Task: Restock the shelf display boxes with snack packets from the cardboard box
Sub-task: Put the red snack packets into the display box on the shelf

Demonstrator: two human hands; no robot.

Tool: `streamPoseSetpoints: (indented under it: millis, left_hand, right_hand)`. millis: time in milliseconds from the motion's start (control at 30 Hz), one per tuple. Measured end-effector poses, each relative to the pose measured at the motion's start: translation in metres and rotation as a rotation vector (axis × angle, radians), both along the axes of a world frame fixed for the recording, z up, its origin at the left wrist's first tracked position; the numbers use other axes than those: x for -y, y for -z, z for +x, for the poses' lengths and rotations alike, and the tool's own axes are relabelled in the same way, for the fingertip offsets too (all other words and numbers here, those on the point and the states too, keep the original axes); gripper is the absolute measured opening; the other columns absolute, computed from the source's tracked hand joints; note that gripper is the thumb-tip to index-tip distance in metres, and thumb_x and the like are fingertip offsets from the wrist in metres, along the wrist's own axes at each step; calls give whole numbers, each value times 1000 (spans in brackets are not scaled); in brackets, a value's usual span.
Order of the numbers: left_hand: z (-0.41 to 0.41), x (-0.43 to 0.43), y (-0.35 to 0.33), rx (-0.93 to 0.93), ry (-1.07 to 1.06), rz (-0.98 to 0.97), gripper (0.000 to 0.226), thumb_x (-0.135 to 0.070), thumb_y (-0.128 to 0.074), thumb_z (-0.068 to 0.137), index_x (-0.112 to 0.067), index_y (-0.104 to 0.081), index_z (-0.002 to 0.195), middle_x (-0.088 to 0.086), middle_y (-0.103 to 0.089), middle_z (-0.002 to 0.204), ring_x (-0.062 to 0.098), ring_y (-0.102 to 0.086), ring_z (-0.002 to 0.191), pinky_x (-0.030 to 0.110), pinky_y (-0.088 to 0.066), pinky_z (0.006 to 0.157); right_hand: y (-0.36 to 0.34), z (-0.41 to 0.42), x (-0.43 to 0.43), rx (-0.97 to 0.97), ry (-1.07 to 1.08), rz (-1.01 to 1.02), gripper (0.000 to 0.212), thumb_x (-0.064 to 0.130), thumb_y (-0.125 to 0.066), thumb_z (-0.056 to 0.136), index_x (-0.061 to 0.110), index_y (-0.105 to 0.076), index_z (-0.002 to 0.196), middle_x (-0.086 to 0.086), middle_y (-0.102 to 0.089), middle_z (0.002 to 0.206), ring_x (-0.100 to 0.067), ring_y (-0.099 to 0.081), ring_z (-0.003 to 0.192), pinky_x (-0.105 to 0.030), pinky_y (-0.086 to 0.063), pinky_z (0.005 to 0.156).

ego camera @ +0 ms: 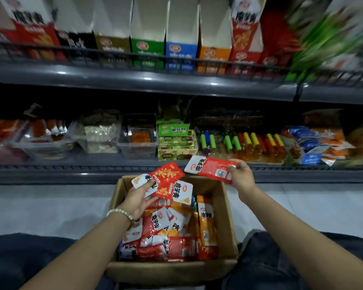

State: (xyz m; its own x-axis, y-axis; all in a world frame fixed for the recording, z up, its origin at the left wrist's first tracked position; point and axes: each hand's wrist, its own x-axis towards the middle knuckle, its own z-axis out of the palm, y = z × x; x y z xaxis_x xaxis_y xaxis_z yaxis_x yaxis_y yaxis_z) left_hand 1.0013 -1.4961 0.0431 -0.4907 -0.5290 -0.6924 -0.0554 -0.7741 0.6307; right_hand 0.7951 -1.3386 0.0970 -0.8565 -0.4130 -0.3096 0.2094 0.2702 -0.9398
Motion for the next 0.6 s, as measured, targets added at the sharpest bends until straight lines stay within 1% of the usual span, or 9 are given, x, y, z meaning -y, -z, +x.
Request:
streamPoseSetpoints:
  millis: [100,167,233,300,400,467,533,567,600]
  left_hand:
    - [-15,-10,-28,-88,-87,-11,30,-15,-56,95,-6,-53,123,7,-66,107,20,-63,96,32,-56,76]
    - [-27,-21,-48,-124,-137,5,29,-16,-58,94,-10,-52,121,5,-65,99,18,-62,93,32,-53,78]
    - [-39,-31,-63,-160,-166,8,30,-19,-61,92,-10,-53,119,5,-65,98,16,-62,92,30,-49,77]
    - [-48,-41,-74,-217,-158,6,32,-17,-63,90,-7,-55,119,7,-68,101,17,-64,93,29,-51,75]
    - [-53,-51,-81,-256,-97,-58,46,-11,-71,81,-6,-55,125,13,-69,112,25,-66,103,35,-55,81]
    - [-52,-54,-85,-244,-38,-141,57,-11,-77,73,-9,-56,126,12,-70,111,26,-67,103,38,-56,82]
    - [-49,-56,-86,-218,34,-199,70,-17,-86,60,-11,-58,124,10,-71,109,26,-66,105,42,-52,93]
    - [-48,-56,-87,-209,70,-214,69,-18,-87,57,-11,-60,120,9,-72,106,25,-66,104,42,-50,96]
    - [-46,-57,-89,-215,98,-221,58,-16,-84,63,-9,-62,116,9,-73,102,24,-67,100,41,-50,94]
  right_hand:
    - [-22,8,-3,108,4,-138,14,8,-56,93,9,-49,106,-18,-62,109,-18,-65,80,-25,-57,58]
    - [-30,20,-6,167,-24,-209,15,7,-60,90,12,-48,99,-16,-63,106,-21,-67,85,-22,-57,58]
    - [-35,33,-8,188,-55,-221,21,5,-63,87,11,-47,100,-14,-65,100,-20,-68,83,-22,-57,59]
    - [-39,45,-9,220,-95,-231,32,2,-66,84,9,-45,106,-11,-67,95,-16,-68,79,-22,-57,59]
    - [-46,53,-9,244,-217,-174,46,7,-74,78,13,-48,116,-7,-71,98,-18,-70,83,-27,-54,67]
    - [-50,55,-8,239,-309,-168,44,13,-73,79,12,-55,119,-7,-73,102,-21,-71,89,-30,-54,72]
    - [-52,56,-7,227,-342,-196,37,20,-71,82,11,-60,117,-7,-74,100,-23,-71,91,-31,-54,75]
    - [-54,57,-7,227,-348,-211,35,23,-69,83,11,-61,115,-7,-74,99,-23,-71,90,-32,-54,75]
    - [-54,58,-6,223,-351,-217,33,24,-68,84,11,-61,114,-7,-74,98,-22,-71,89,-31,-55,74]
